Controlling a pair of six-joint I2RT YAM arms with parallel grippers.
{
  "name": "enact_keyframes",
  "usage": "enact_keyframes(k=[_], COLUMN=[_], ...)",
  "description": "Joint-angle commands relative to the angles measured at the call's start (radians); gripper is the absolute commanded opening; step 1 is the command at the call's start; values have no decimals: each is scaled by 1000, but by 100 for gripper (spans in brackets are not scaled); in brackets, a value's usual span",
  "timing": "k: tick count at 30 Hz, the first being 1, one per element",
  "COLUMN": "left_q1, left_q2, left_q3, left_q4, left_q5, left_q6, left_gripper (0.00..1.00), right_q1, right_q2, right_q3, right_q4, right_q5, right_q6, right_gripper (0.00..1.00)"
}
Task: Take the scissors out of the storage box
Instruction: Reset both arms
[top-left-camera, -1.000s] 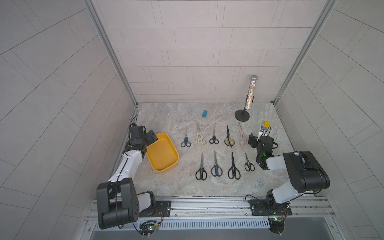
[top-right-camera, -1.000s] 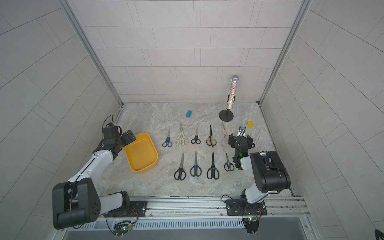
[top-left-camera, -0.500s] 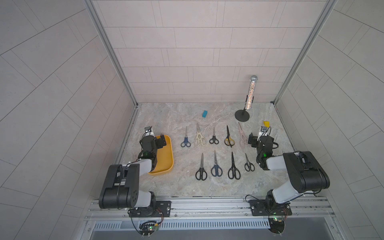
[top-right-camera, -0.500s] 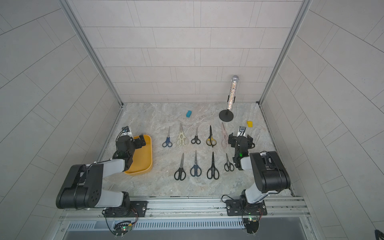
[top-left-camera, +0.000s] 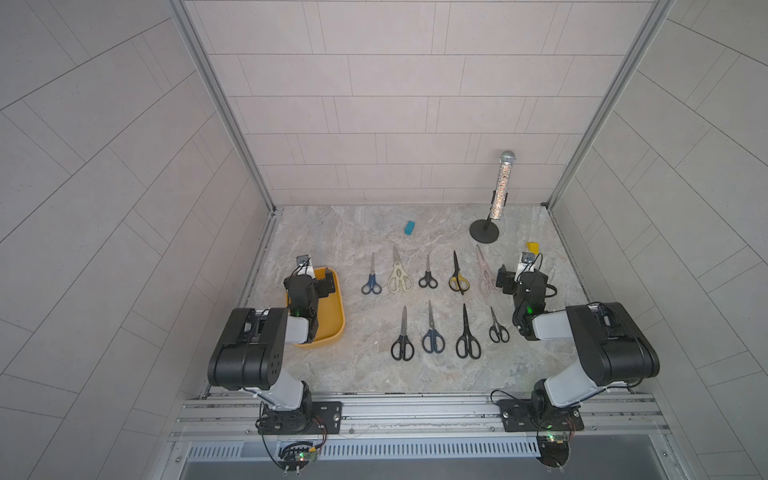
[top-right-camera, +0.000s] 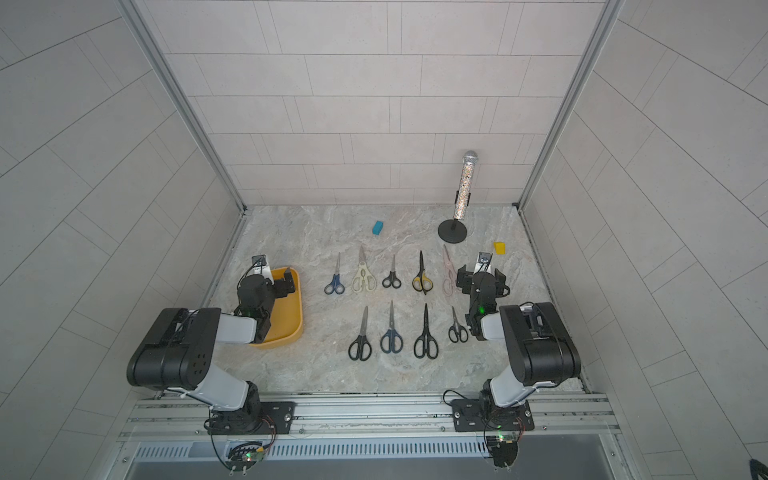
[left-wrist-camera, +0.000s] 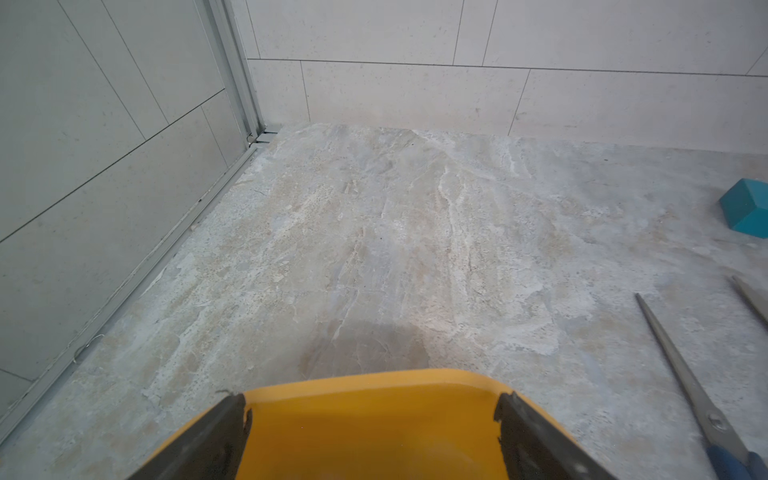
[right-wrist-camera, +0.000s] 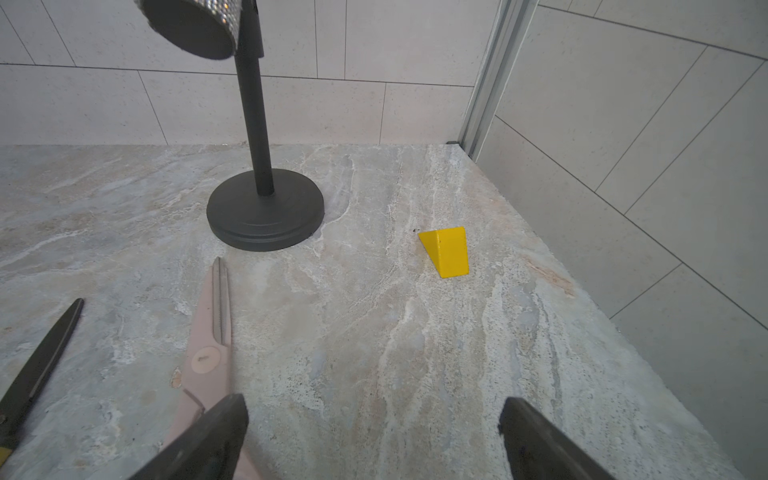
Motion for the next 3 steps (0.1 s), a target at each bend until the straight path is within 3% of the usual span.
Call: enact_keyframes(k=[1, 3], left_q1=[-5, -5], left_q2=[6, 6], left_q3=[-9, -6], left_q4=[48, 41], left_q5=[35, 30], left_q6=[28, 27], left_gripper=[100, 100], right_q1=[1, 1], right_q2=[7, 5], right_q3=[2, -3], right_q4=[-10, -1], right_q5=[-3, -3], right_q6=[-2, -3], right_gripper=[100, 100])
